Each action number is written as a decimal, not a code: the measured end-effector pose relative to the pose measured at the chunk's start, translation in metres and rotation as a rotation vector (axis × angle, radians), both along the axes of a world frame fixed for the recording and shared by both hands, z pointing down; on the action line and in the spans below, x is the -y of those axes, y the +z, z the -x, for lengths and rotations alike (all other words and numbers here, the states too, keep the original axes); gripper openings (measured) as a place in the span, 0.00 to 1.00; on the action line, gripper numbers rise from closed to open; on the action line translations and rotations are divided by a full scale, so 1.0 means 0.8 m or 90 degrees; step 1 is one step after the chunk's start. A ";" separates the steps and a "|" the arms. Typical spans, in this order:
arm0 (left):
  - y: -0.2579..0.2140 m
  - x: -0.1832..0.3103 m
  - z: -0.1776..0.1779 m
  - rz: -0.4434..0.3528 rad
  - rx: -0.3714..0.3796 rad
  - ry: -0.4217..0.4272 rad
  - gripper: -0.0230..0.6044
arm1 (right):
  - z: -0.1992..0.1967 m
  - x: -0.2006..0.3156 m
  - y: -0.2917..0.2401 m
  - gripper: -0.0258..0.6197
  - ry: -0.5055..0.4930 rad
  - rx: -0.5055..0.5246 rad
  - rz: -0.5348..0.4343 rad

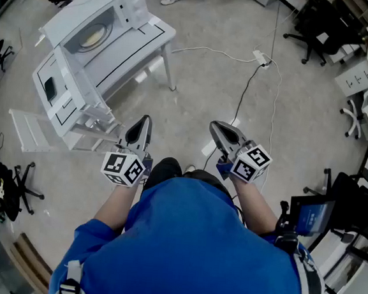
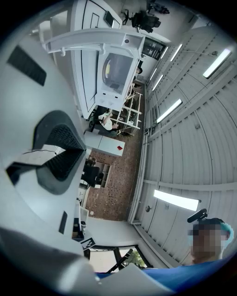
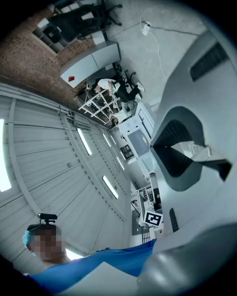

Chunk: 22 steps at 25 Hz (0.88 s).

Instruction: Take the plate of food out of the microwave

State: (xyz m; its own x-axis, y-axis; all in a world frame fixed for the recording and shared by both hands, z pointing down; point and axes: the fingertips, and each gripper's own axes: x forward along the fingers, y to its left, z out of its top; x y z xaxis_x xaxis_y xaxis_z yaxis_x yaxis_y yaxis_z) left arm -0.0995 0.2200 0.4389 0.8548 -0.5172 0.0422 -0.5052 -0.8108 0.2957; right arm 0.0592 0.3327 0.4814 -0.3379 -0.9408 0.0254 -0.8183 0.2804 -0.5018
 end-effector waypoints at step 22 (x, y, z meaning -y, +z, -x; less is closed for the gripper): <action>-0.006 0.163 -0.088 0.005 -0.010 -0.008 0.05 | -0.081 0.139 -0.002 0.04 0.002 -0.007 0.021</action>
State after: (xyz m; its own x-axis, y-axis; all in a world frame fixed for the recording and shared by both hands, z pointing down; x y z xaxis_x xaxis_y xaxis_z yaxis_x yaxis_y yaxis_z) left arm -0.0294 0.0898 0.4338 0.8487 -0.5279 0.0334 -0.5110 -0.8019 0.3096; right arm 0.1236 0.2216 0.4799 -0.3345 -0.9405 0.0594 -0.8244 0.2615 -0.5020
